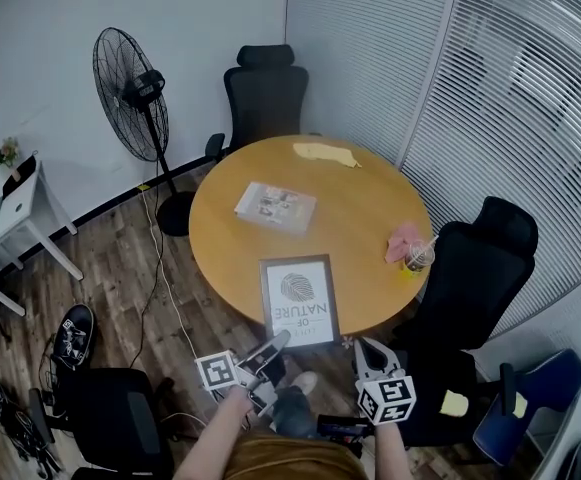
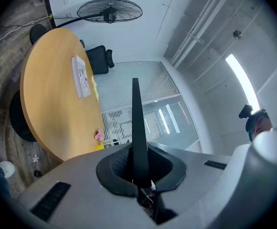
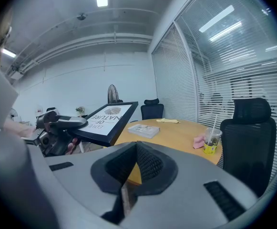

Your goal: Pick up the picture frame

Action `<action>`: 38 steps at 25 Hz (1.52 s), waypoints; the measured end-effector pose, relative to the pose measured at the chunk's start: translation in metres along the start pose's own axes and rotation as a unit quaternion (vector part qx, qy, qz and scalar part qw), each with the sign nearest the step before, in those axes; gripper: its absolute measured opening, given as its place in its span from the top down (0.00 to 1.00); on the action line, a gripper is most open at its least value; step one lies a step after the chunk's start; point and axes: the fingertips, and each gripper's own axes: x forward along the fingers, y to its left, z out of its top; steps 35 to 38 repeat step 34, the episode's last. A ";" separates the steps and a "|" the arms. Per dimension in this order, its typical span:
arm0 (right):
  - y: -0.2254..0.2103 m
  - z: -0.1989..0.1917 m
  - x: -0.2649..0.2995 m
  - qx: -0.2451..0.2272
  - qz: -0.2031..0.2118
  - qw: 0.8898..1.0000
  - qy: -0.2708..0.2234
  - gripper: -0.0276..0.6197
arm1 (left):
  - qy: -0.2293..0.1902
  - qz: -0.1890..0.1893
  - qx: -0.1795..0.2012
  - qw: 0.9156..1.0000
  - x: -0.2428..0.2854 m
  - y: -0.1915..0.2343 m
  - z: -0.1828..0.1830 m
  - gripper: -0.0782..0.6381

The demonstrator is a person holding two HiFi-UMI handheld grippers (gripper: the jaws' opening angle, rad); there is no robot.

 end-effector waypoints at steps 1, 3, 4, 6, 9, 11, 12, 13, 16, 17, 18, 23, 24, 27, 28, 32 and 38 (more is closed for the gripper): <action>0.000 -0.001 0.000 0.000 0.001 1.000 0.000 0.94 | 0.000 -0.001 0.003 1.000 0.000 0.000 0.000 0.83; 0.000 -0.001 0.001 0.000 0.002 1.000 -0.001 0.94 | 0.001 -0.001 0.004 1.000 0.000 0.000 0.000 0.83; 0.000 -0.001 0.001 -0.001 0.002 1.000 -0.001 0.94 | 0.003 -0.001 0.005 1.000 0.001 0.000 0.000 0.83; 0.000 -0.001 0.001 -0.002 0.001 1.000 0.000 0.94 | 0.004 -0.001 0.006 1.000 0.001 0.000 0.000 0.83; -0.001 -0.005 0.002 -0.003 0.003 1.000 0.000 0.94 | 0.005 0.001 0.004 1.000 0.001 0.002 -0.001 0.83; -0.001 -0.004 0.001 -0.005 0.004 1.000 -0.001 0.94 | 0.004 0.003 -0.001 1.000 0.001 0.002 -0.002 0.83; -0.001 -0.004 0.000 -0.005 0.004 1.000 -0.001 0.94 | 0.004 0.003 -0.002 1.000 0.001 0.002 -0.002 0.83; -0.001 -0.004 0.000 -0.005 0.004 1.000 -0.001 0.94 | 0.004 0.002 -0.002 1.000 0.002 0.002 -0.003 0.83; -0.003 -0.005 -0.002 -0.003 0.002 1.000 0.000 0.94 | 0.006 0.002 -0.001 1.000 0.004 0.003 -0.004 0.83; -0.004 -0.005 -0.003 -0.002 0.001 1.000 0.001 0.94 | 0.006 0.003 -0.001 1.000 0.004 0.004 -0.005 0.83; -0.005 -0.005 -0.004 -0.002 -0.001 1.000 0.001 0.94 | 0.007 0.004 -0.001 1.000 0.004 0.004 -0.005 0.83; -0.008 -0.006 -0.007 0.001 -0.006 1.000 0.001 0.94 | 0.006 0.004 -0.006 1.000 0.005 0.004 -0.005 0.83; -0.009 -0.006 -0.007 0.001 -0.007 1.000 0.001 0.94 | 0.007 0.004 -0.005 1.000 0.006 0.005 -0.005 0.83; -0.010 -0.005 -0.008 0.002 -0.010 1.000 0.001 0.94 | 0.009 0.003 -0.004 1.000 0.007 0.004 -0.005 0.83; -0.010 -0.005 -0.008 0.002 -0.010 1.000 0.001 0.94 | 0.009 0.003 -0.004 1.000 0.006 0.005 -0.006 0.83; -0.010 -0.008 -0.007 0.003 -0.008 1.000 0.001 0.94 | 0.008 0.005 -0.004 1.000 0.006 0.007 -0.006 0.83; -0.010 -0.009 -0.006 0.003 -0.008 1.000 0.000 0.94 | 0.009 0.004 -0.004 1.000 0.007 0.007 -0.005 0.83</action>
